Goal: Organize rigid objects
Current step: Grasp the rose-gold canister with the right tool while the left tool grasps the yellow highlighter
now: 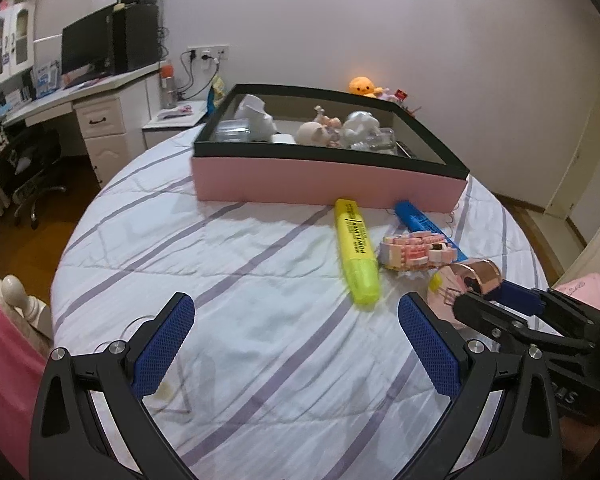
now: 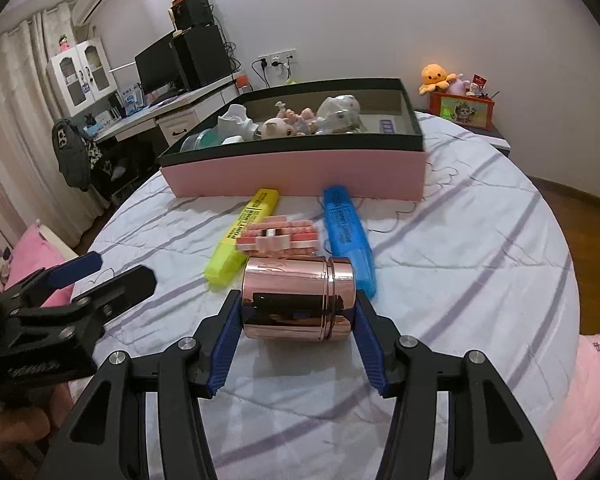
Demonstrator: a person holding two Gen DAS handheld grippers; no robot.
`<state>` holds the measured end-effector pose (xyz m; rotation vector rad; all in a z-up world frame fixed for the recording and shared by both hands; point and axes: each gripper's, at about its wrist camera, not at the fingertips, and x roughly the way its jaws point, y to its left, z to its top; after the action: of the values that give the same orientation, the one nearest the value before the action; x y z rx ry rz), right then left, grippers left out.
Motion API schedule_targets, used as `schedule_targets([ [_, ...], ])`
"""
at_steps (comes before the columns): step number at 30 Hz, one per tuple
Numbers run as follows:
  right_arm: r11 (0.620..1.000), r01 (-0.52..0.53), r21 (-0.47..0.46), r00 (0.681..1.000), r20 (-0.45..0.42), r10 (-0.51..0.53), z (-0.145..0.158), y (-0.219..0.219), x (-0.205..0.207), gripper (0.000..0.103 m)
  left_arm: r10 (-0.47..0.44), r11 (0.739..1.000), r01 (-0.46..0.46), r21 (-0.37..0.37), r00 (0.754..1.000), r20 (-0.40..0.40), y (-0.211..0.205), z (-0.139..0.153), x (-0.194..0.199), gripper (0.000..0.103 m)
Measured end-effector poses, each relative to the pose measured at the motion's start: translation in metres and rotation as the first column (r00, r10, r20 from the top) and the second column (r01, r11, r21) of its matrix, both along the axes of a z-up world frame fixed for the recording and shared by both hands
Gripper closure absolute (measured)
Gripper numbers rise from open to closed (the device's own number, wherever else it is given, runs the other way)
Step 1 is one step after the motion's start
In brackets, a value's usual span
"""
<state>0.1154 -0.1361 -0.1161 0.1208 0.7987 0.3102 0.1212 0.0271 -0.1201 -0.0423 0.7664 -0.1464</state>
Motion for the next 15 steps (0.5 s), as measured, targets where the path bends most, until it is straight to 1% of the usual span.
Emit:
schedule_targets([
  [7, 0.999, 0.018, 0.027, 1.0, 0.001, -0.018, 0.0, -0.013, 0.0, 0.049, -0.015, 0.99, 0.019, 0.14, 0.999, -0.028, -0.028, -0.012, 0.036, 0.0],
  [11, 0.999, 0.027, 0.04, 1.0, 0.003, -0.027, 0.0, -0.021, -0.002, 0.049, -0.034, 0.985, 0.044, 0.165, 0.997, -0.066, -0.039, -0.019, 0.061, 0.002],
  [12, 0.999, 0.029, 0.044, 1.0, 0.003, -0.029, 0.0, -0.022, -0.002, 0.049, -0.04, 0.984, 0.053, 0.169, 0.996, -0.08, -0.042, -0.022, 0.067, 0.006],
  [13, 0.998, 0.031, 0.045, 1.0, 0.003, -0.031, 0.0, -0.024, -0.002, 0.049, -0.053, 0.986, 0.068, 0.153, 0.993, -0.101, -0.043, -0.026, 0.074, 0.02],
  [15, 0.998, 0.034, 0.049, 0.999, 0.002, -0.034, 0.0, -0.026, -0.003, 0.049, -0.075, 0.988, 0.092, 0.126, 0.989, -0.127, -0.044, -0.03, 0.082, 0.04],
])
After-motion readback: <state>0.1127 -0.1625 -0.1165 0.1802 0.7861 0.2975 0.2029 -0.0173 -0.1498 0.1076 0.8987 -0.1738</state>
